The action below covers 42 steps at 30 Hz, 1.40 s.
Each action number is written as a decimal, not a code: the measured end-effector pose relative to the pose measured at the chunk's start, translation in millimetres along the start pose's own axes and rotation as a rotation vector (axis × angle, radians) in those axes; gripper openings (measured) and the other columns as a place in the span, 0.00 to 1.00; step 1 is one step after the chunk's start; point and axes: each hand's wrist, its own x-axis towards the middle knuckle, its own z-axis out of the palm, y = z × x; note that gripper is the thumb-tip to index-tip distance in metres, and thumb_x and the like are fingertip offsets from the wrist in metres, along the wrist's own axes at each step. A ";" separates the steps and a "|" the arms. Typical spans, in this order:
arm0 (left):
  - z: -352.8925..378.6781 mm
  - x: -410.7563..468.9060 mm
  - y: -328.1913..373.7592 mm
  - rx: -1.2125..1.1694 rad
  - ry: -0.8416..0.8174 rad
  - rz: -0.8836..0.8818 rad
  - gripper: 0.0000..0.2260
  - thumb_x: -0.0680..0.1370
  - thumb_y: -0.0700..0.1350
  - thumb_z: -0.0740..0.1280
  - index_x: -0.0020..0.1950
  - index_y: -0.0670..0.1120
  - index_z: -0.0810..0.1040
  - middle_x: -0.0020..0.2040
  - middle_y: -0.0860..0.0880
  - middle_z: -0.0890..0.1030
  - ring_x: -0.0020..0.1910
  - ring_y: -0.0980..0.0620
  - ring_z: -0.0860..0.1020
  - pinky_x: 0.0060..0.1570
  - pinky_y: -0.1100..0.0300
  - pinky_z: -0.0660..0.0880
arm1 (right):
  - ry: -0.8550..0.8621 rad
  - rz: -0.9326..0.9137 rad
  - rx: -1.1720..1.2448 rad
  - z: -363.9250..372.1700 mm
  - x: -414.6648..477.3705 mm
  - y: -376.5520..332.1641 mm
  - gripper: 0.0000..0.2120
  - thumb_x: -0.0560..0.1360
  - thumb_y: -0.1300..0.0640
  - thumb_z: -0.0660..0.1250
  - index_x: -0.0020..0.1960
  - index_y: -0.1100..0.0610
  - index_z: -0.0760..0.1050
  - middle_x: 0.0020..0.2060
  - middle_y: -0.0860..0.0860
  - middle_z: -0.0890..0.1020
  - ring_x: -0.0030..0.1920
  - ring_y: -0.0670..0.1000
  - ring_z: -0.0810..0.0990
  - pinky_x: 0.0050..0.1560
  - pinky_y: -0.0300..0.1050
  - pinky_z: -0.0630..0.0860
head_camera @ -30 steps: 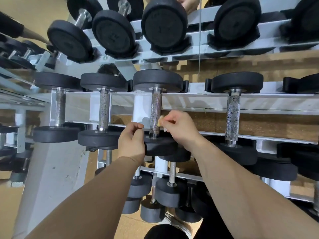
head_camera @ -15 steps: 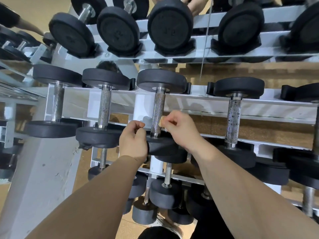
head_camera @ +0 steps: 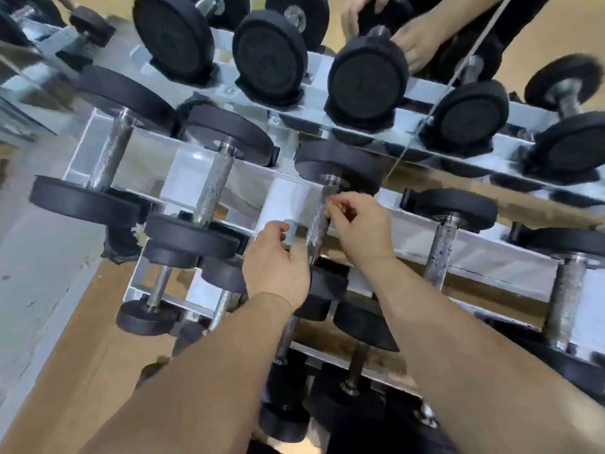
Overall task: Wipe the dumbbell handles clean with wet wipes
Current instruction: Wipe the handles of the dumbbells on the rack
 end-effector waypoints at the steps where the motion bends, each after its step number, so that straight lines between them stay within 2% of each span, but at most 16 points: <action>1: 1.7 -0.9 0.6 0.025 0.014 0.013 0.17 0.74 0.50 0.60 0.62 0.49 0.75 0.58 0.47 0.81 0.57 0.43 0.77 0.58 0.47 0.75 | -0.053 -0.052 -0.067 -1.9 -5.9 1.4 0.04 0.77 0.55 0.70 0.48 0.55 0.83 0.43 0.50 0.83 0.47 0.50 0.78 0.48 0.38 0.68; 4: 2.3 -3.6 2.2 0.039 0.048 0.021 0.16 0.77 0.49 0.64 0.64 0.48 0.75 0.60 0.46 0.80 0.60 0.42 0.76 0.59 0.48 0.74 | -0.337 -0.305 -0.274 -7.4 -18.8 -1.5 0.03 0.76 0.57 0.71 0.46 0.56 0.82 0.41 0.53 0.82 0.45 0.55 0.80 0.47 0.47 0.75; 5: 2.1 -5.0 3.2 0.032 0.058 0.015 0.16 0.77 0.48 0.65 0.65 0.48 0.75 0.62 0.47 0.80 0.61 0.42 0.75 0.59 0.48 0.73 | -0.364 -0.351 -0.276 -11.4 -14.3 -5.2 0.02 0.76 0.59 0.71 0.45 0.56 0.83 0.41 0.53 0.82 0.44 0.56 0.80 0.47 0.50 0.77; 10: 1.2 -7.9 6.4 -0.032 0.053 -0.054 0.25 0.72 0.57 0.59 0.67 0.50 0.75 0.64 0.49 0.77 0.64 0.44 0.72 0.62 0.47 0.69 | -0.142 -0.296 -0.349 -21.1 20.8 -21.3 0.04 0.75 0.60 0.72 0.49 0.58 0.85 0.41 0.55 0.82 0.45 0.57 0.81 0.48 0.50 0.79; 13: 2.5 -8.3 4.9 -0.110 0.078 -0.076 0.25 0.70 0.57 0.57 0.64 0.50 0.76 0.63 0.50 0.77 0.63 0.45 0.71 0.61 0.48 0.69 | -0.182 -0.302 -0.352 -15.5 2.3 -21.5 0.05 0.77 0.57 0.70 0.50 0.56 0.84 0.41 0.52 0.80 0.44 0.54 0.79 0.48 0.49 0.78; 16: 0.4 3.4 -7.0 -0.386 0.113 -0.286 0.14 0.71 0.54 0.56 0.50 0.54 0.78 0.54 0.50 0.78 0.58 0.43 0.73 0.58 0.47 0.71 | -0.448 -0.479 -0.356 -12.9 -15.7 -21.4 0.05 0.75 0.59 0.70 0.50 0.55 0.84 0.40 0.51 0.81 0.43 0.54 0.80 0.44 0.49 0.79; 17: -0.8 9.6 -11.7 -0.482 0.112 -0.394 0.09 0.72 0.53 0.57 0.44 0.55 0.76 0.51 0.49 0.78 0.56 0.42 0.74 0.57 0.47 0.72 | -0.469 -0.515 -0.370 -13.3 -11.6 -23.6 0.05 0.75 0.60 0.71 0.49 0.56 0.85 0.39 0.52 0.81 0.41 0.54 0.81 0.42 0.48 0.79; 20: -1.7 19.4 -19.0 -0.598 0.088 -0.582 0.05 0.76 0.50 0.61 0.40 0.54 0.73 0.47 0.45 0.78 0.46 0.45 0.74 0.44 0.52 0.71 | -0.287 -0.426 -0.431 -14.1 15.2 -28.7 0.04 0.75 0.60 0.71 0.46 0.56 0.85 0.38 0.53 0.80 0.41 0.55 0.79 0.43 0.49 0.78; 22: -0.4 21.2 -17.8 -0.575 0.106 -0.563 0.07 0.77 0.47 0.62 0.39 0.51 0.72 0.42 0.48 0.77 0.43 0.46 0.73 0.41 0.54 0.69 | -0.193 -0.330 -0.474 -13.6 26.0 -30.6 0.05 0.77 0.59 0.70 0.46 0.56 0.84 0.39 0.53 0.79 0.41 0.55 0.78 0.44 0.49 0.77; 25: -0.9 24.5 -16.8 -0.530 0.113 -0.548 0.09 0.77 0.46 0.61 0.36 0.51 0.70 0.39 0.51 0.74 0.45 0.45 0.72 0.46 0.51 0.72 | -0.199 -0.300 -0.438 -12.0 15.4 -32.3 0.05 0.78 0.60 0.68 0.48 0.56 0.84 0.40 0.53 0.81 0.42 0.54 0.79 0.46 0.48 0.78; 28: -1.2 25.8 -16.9 -0.514 0.099 -0.540 0.08 0.78 0.46 0.61 0.39 0.50 0.73 0.43 0.49 0.76 0.46 0.44 0.73 0.46 0.53 0.70 | -0.492 -0.446 -0.385 -16.4 -1.4 -34.1 0.05 0.76 0.63 0.70 0.48 0.58 0.85 0.41 0.53 0.84 0.44 0.54 0.81 0.48 0.46 0.78; 30: -3.0 24.6 -14.5 -0.513 0.098 -0.525 0.07 0.79 0.45 0.60 0.43 0.48 0.75 0.45 0.47 0.78 0.46 0.44 0.73 0.46 0.54 0.70 | -0.596 -0.495 -0.377 -20.6 5.6 -37.0 0.07 0.75 0.62 0.71 0.51 0.56 0.85 0.42 0.52 0.84 0.44 0.55 0.83 0.47 0.47 0.79; 34: -5.6 23.7 -14.0 -0.523 0.108 -0.521 0.06 0.79 0.44 0.60 0.44 0.47 0.75 0.44 0.48 0.77 0.44 0.46 0.72 0.43 0.57 0.66 | -0.387 -0.425 -0.443 -18.4 29.9 -34.9 0.07 0.78 0.55 0.69 0.50 0.54 0.85 0.39 0.53 0.82 0.42 0.55 0.81 0.46 0.54 0.80; 37: -7.5 23.3 -12.5 -0.510 0.107 -0.510 0.09 0.78 0.44 0.59 0.38 0.49 0.72 0.37 0.50 0.73 0.40 0.47 0.68 0.39 0.56 0.64 | -0.330 -0.386 -0.467 -10.9 25.2 -36.2 0.06 0.76 0.56 0.70 0.44 0.55 0.85 0.36 0.52 0.80 0.39 0.53 0.79 0.43 0.52 0.79; 39: -8.0 22.1 -10.0 -0.466 0.098 -0.479 0.11 0.79 0.44 0.59 0.36 0.50 0.69 0.36 0.50 0.72 0.39 0.47 0.68 0.37 0.55 0.64 | -0.408 -0.421 -0.474 -11.9 16.3 -39.6 0.05 0.75 0.58 0.71 0.41 0.56 0.84 0.36 0.51 0.80 0.40 0.52 0.79 0.42 0.51 0.78; 42: -8.3 17.2 -8.2 -0.327 0.132 -0.364 0.09 0.80 0.46 0.58 0.43 0.48 0.74 0.43 0.48 0.78 0.47 0.43 0.74 0.43 0.50 0.73 | -0.628 -0.509 -0.502 -17.6 6.6 -47.7 0.05 0.76 0.56 0.71 0.46 0.56 0.85 0.39 0.51 0.82 0.42 0.54 0.81 0.44 0.49 0.78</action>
